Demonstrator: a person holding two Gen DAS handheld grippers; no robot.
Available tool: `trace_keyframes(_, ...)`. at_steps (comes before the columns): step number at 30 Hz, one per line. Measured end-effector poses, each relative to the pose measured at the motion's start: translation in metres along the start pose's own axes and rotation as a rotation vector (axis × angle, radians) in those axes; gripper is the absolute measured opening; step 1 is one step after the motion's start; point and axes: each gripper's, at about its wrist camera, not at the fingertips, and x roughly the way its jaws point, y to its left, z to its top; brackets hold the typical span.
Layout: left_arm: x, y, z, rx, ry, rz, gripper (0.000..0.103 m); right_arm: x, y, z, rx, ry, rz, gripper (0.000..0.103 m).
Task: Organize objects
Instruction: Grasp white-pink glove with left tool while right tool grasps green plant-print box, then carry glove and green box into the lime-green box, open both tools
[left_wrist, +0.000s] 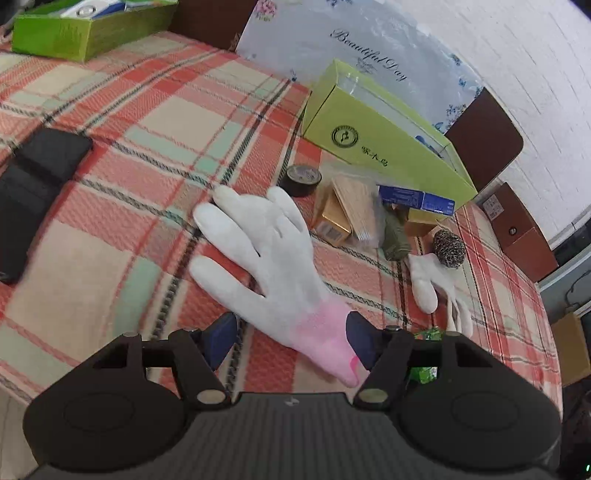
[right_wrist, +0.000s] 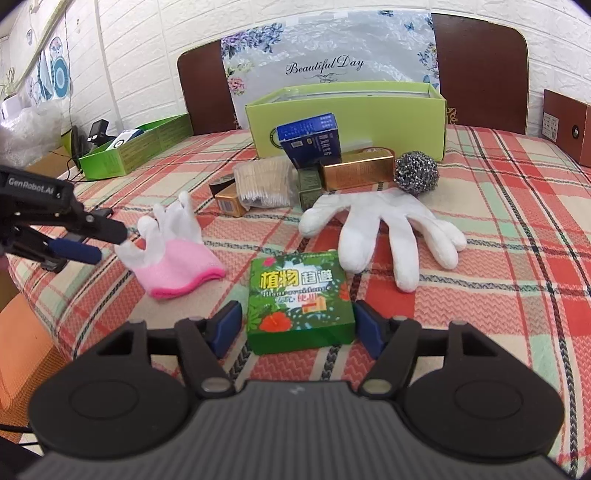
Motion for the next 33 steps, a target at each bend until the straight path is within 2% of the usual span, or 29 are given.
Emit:
trace_keyframes(1,0.010,-0.002,0.002,-0.024,0.004,0.006,0.069,0.001,0.001,0.000,-0.005,0.001,-0.004,0.069)
trace_keyframes(4,0.024,-0.011,0.010,-0.026,-0.082,0.029,0.073,-0.002,0.003,0.000,-0.011,0.001,-0.004,0.068)
trace_keyframes(7,0.037,-0.021,0.020,0.029,-0.106,0.045,0.071,-0.003,0.000,-0.002,0.001,0.003,-0.007,0.068)
trace_keyframes(8,0.040,-0.024,0.022,0.059,-0.108,0.059,0.059,-0.004,0.000,-0.002,0.002,0.002,-0.010,0.068)
trace_keyframes(9,0.043,-0.026,0.023,0.089,-0.113,0.079,0.037,-0.003,0.000,-0.002,0.005,0.002,-0.011,0.068)
trace_keyframes(10,0.044,-0.027,0.023,0.116,-0.110,0.092,0.029,-0.003,0.000,-0.002,0.006,0.001,-0.012,0.068)
trace_keyframes(18,0.040,-0.018,0.016,0.117,-0.123,0.050,0.027,0.007,0.008,0.002,-0.037,0.001,-0.023,0.069)
trace_keyframes(19,0.039,-0.020,0.016,0.133,-0.118,0.052,0.024,0.009,0.010,0.002,-0.043,-0.002,-0.029,0.070)
trace_keyframes(20,0.038,-0.021,0.016,0.141,-0.106,0.049,0.012,0.012,0.012,0.002,-0.056,-0.006,-0.037,0.067)
trace_keyframes(21,0.038,-0.020,0.016,0.131,-0.092,0.030,0.009,0.013,0.014,0.001,-0.075,-0.007,-0.051,0.063)
trace_keyframes(23,0.033,-0.015,0.014,0.100,-0.066,-0.017,0.008,0.014,0.021,0.001,-0.126,-0.002,-0.069,0.062)
trace_keyframes(29,0.008,-0.023,0.010,0.156,-0.101,-0.040,0.008,-0.001,0.015,0.008,-0.029,0.013,0.056,0.061)
trace_keyframes(33,-0.007,-0.034,0.013,0.232,-0.162,-0.022,0.008,-0.016,0.008,0.021,0.027,-0.028,0.112,0.061)
